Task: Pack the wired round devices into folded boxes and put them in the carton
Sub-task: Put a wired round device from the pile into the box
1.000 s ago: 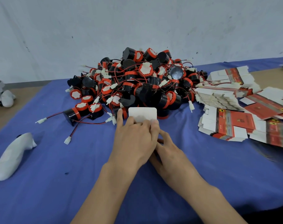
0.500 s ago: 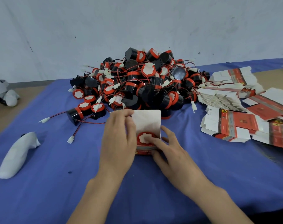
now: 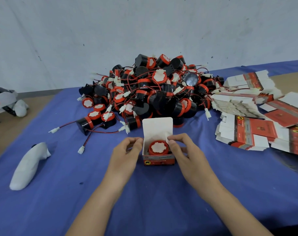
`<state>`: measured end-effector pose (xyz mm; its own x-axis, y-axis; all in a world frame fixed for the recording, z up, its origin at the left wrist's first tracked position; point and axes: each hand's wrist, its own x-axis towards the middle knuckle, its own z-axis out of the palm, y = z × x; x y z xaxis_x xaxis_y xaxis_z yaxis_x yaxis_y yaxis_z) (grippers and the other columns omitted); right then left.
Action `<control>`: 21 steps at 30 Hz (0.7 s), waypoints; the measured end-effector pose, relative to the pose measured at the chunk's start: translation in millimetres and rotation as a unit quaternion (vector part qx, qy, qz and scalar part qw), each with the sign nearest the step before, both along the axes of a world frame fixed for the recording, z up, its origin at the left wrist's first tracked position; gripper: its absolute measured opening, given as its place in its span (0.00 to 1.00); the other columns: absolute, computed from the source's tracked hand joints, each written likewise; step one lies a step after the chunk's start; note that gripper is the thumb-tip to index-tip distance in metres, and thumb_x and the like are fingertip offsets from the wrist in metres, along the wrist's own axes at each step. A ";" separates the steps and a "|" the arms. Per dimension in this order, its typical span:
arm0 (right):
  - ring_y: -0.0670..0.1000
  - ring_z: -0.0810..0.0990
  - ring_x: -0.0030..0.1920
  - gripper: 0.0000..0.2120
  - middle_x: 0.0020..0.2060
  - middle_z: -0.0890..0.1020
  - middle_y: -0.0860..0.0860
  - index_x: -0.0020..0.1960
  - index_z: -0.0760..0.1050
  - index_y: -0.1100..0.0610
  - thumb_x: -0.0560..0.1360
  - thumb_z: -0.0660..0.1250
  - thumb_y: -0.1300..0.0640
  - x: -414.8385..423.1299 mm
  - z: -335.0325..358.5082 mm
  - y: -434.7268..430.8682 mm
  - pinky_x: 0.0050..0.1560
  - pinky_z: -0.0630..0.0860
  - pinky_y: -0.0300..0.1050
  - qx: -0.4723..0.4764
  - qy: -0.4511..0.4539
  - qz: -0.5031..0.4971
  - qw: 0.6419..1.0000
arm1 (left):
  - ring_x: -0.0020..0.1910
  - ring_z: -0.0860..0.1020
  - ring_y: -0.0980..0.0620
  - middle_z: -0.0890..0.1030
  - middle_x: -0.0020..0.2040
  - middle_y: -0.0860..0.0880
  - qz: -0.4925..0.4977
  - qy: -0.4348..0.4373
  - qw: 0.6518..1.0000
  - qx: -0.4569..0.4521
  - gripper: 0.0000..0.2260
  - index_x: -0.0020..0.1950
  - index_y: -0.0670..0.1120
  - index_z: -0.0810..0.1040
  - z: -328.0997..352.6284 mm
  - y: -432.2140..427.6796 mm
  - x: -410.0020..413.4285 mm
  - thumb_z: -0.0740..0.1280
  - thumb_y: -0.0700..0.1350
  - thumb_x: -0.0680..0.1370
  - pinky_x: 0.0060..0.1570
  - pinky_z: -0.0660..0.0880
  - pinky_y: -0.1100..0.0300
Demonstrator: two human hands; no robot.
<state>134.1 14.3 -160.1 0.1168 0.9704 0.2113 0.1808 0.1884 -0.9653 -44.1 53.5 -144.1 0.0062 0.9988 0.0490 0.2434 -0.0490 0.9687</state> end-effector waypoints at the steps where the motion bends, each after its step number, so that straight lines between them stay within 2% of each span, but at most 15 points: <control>1: 0.34 0.81 0.46 0.06 0.47 0.84 0.36 0.51 0.77 0.39 0.83 0.61 0.45 -0.4 0.0 1.3 0.39 0.73 0.29 -0.005 -0.004 -0.002 1.000 | 0.56 0.82 0.51 0.85 0.52 0.56 -0.001 -0.007 1.000 -0.003 0.07 0.53 0.54 0.82 -0.1 1.1 0.7 0.65 0.51 0.82 0.62 0.77 0.48; 4: 0.37 0.81 0.52 0.07 0.53 0.82 0.39 0.49 0.79 0.42 0.82 0.63 0.46 0.4 -3.6 6.6 0.47 0.77 0.33 -0.021 -0.037 -0.012 0.999 | 0.56 0.82 0.52 0.84 0.53 0.53 -0.016 -0.026 0.999 -0.013 0.05 0.54 0.53 0.81 -1.8 5.6 4.2 0.67 0.50 0.81 0.60 0.78 0.50; 7: 0.36 0.80 0.52 0.06 0.54 0.79 0.38 0.47 0.78 0.42 0.82 0.65 0.49 0.3 -7.6 10.9 0.46 0.77 0.33 -0.017 -0.078 -0.030 0.996 | 0.49 0.81 0.65 0.81 0.55 0.55 -0.044 -0.023 0.999 -0.011 0.06 0.55 0.55 0.76 -4.3 8.6 6.7 0.68 0.46 0.81 0.47 0.78 0.69; 9: 0.36 0.80 0.51 0.07 0.53 0.80 0.39 0.47 0.78 0.42 0.82 0.65 0.51 -0.1 -9.5 12.9 0.44 0.77 0.32 -0.019 -0.075 -0.026 0.997 | 0.46 0.80 0.68 0.81 0.54 0.58 -0.067 -0.011 0.998 -0.007 0.08 0.57 0.56 0.76 -5.3 9.3 8.3 0.66 0.43 0.82 0.41 0.75 0.74; 13: 0.38 0.82 0.49 0.12 0.53 0.81 0.41 0.52 0.71 0.38 0.81 0.66 0.56 0.3 -9.4 14.3 0.44 0.80 0.35 -0.021 -0.003 -0.018 1.000 | 0.47 0.81 0.66 0.82 0.52 0.59 -0.079 -0.008 0.997 -0.011 0.10 0.58 0.55 0.77 -4.8 9.6 8.5 0.64 0.41 0.83 0.40 0.75 0.74; 17: 0.38 0.81 0.52 0.25 0.52 0.80 0.33 0.64 0.65 0.26 0.82 0.65 0.56 0.9 -8.3 12.4 0.47 0.78 0.32 -0.015 -0.015 0.011 1.000 | 0.46 0.80 0.66 0.81 0.52 0.60 -0.090 -0.012 0.996 -0.024 0.10 0.58 0.56 0.77 -3.5 9.8 7.3 0.63 0.42 0.83 0.39 0.74 0.74; 19: 0.39 0.81 0.52 0.24 0.51 0.81 0.33 0.65 0.68 0.27 0.82 0.63 0.57 1.3 -8.3 12.4 0.49 0.78 0.33 -0.014 -0.022 0.007 1.000 | 0.45 0.81 0.66 0.82 0.53 0.59 -0.092 -0.016 0.995 -0.033 0.10 0.58 0.55 0.77 -2.2 10.1 6.9 0.63 0.41 0.83 0.38 0.74 0.74; 21: 0.41 0.81 0.52 0.19 0.52 0.82 0.35 0.61 0.73 0.33 0.82 0.63 0.58 1.6 -7.9 13.7 0.51 0.79 0.37 -0.012 -0.025 -0.005 1.000 | 0.45 0.82 0.63 0.83 0.51 0.57 -0.090 -0.027 0.995 -0.043 0.09 0.55 0.54 0.78 -0.9 10.0 5.7 0.63 0.41 0.83 0.39 0.75 0.71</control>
